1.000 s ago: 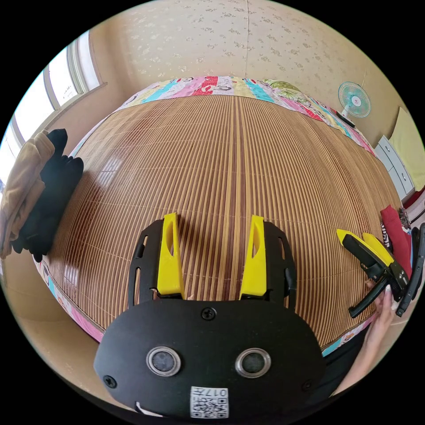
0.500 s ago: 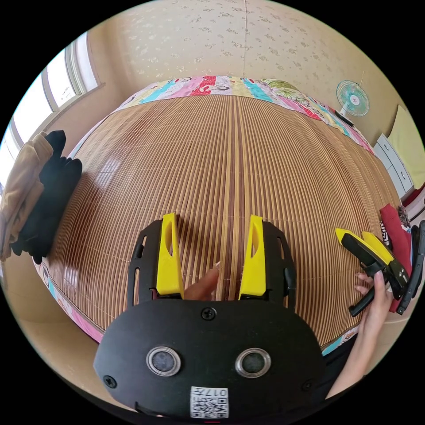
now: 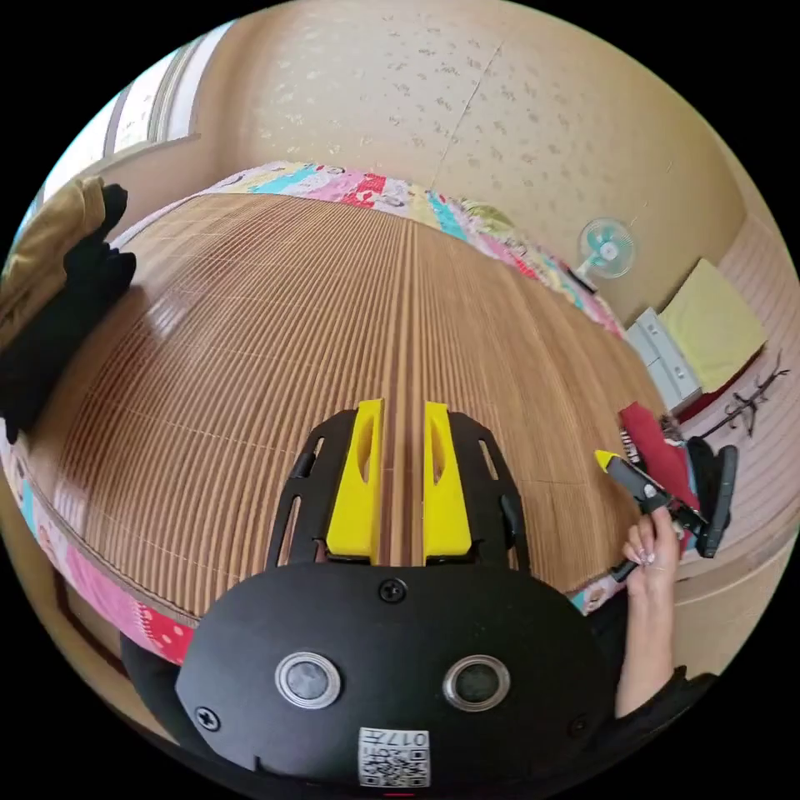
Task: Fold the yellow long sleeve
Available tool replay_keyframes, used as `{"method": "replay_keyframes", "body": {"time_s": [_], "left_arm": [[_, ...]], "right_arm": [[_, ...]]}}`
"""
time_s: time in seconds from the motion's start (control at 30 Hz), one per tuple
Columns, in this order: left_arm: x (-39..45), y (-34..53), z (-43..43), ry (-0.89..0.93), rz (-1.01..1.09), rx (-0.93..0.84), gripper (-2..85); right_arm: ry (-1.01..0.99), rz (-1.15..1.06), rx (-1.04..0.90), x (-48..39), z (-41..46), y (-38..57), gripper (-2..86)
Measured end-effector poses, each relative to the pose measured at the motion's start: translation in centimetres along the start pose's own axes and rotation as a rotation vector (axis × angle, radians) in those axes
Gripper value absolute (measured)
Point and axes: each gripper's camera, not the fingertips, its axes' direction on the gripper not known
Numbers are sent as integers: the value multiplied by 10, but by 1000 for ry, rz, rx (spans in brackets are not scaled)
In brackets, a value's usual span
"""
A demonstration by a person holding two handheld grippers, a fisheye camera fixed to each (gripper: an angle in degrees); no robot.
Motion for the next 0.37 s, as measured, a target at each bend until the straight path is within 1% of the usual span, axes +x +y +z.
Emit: {"method": "replay_keyframes", "body": {"time_s": [0.03,0.07,0.1,0.17,0.23,0.27,0.3,0.33,0.37], "left_arm": [[-12,18,-21,184,-9,71,73],[-23,34,-37,348,-19,127,66],[-28,42,-43,421,-24,146,66],[-43,67,-55,677,-47,189,73],[-42,78,-62,834,6,196,84],[-35,82,-70,873,67,193,91],[-30,84,-75,866,95,187,95],[-18,88,-87,814,141,172,98],[-6,90,-97,737,182,150,98]], "right_arm": [[-15,2,42,6,-17,5,23],[-22,1,127,17,-51,15,18],[-4,0,207,28,-85,25,11],[56,17,317,48,-134,41,7],[139,67,382,74,-173,51,10],[207,107,387,94,-193,53,18],[277,149,366,116,-205,52,32],[309,166,345,127,-208,51,41],[371,190,275,148,-207,47,58]]}}
